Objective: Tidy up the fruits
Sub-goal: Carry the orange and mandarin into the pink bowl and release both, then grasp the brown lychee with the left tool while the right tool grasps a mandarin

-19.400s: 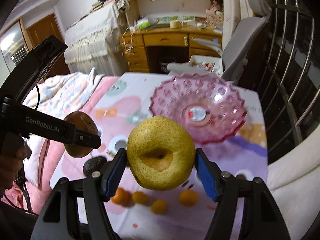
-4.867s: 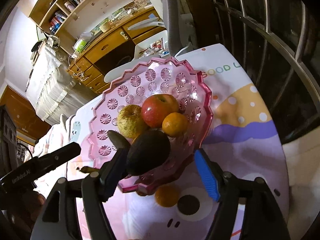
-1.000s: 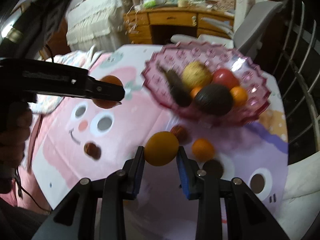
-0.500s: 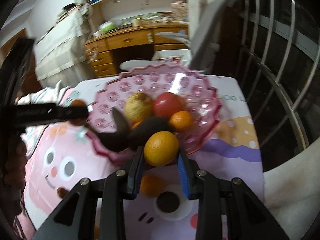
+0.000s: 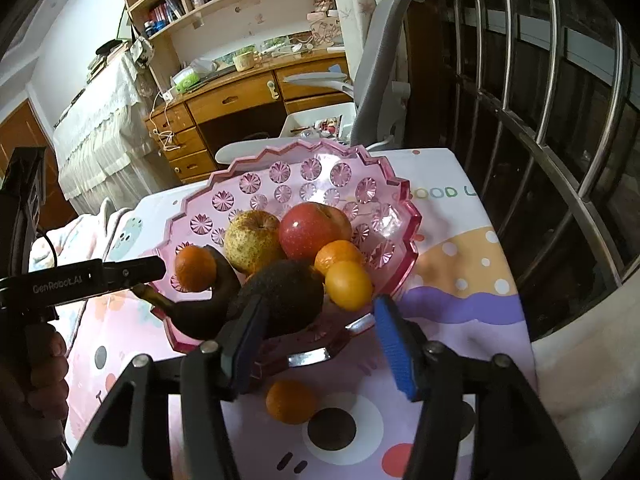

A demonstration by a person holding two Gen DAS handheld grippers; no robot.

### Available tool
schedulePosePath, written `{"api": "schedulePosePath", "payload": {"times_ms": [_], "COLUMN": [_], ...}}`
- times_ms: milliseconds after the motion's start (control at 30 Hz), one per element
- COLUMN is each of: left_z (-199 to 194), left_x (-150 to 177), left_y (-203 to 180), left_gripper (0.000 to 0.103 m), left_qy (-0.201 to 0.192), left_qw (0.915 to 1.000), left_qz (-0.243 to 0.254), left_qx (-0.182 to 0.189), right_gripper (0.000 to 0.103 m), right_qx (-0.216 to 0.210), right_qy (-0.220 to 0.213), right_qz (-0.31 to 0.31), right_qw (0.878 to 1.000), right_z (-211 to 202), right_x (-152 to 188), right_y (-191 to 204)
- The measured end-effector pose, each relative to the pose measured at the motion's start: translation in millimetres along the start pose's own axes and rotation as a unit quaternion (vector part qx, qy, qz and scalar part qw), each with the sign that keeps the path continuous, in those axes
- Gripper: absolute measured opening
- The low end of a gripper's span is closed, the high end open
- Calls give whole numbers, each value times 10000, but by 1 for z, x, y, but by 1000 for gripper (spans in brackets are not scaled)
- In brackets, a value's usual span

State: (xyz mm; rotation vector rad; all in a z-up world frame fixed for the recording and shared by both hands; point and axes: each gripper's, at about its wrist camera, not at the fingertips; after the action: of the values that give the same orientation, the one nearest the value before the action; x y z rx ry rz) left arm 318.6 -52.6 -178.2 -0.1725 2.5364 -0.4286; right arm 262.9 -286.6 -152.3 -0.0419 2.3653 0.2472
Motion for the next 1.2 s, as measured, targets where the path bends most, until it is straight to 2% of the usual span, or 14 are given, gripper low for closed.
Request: {"api": "schedulePosePath", "payload": {"times_ms": [67,233,367,433,633,900,1200], "left_z": [-4,-14,-22,-27,-43,-52,-57], "left_x": [0,4,13,17,28,55,86], "left_y": [3,9,17,22,38,56,72], "left_gripper": [67,71,72,72,72,72,72], "left_qy": [-29,-67,26,47,92,543,1088], "left_qw": [10000,9999,9999,9998,9998,9972,9884], "left_qz": [-40,-52,-21,-15,97,509,1053], "left_qx": [-13,-64,-168,-207,-133,-41,93], "right_gripper": [57,57,58,62,68,70,70], "right_qx": [1,11,-15,-26,20,207,289], "right_qy": [19,53,108,123,78,72,182], "right_qz": [71,159,228,250,380,806,1303], "right_qw": [10000,9999,9997,9996,9992,9965,9909], "right_z": [-1,-6,-12,-15,-31,-49,-62], "right_x": [1,6,12,15,29,63,104], "right_y": [-1,-1,2,5,16,39,74]}}
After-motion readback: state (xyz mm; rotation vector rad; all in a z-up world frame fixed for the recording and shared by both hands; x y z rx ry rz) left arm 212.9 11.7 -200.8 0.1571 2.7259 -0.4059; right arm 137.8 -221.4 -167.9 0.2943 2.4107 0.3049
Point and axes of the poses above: each gripper's, at about its wrist camera, not at the fingertips, and z roughly the way its jaws point, y to its left, x to its underside, and after that the axes turned 6 degrees about -y, right-handed
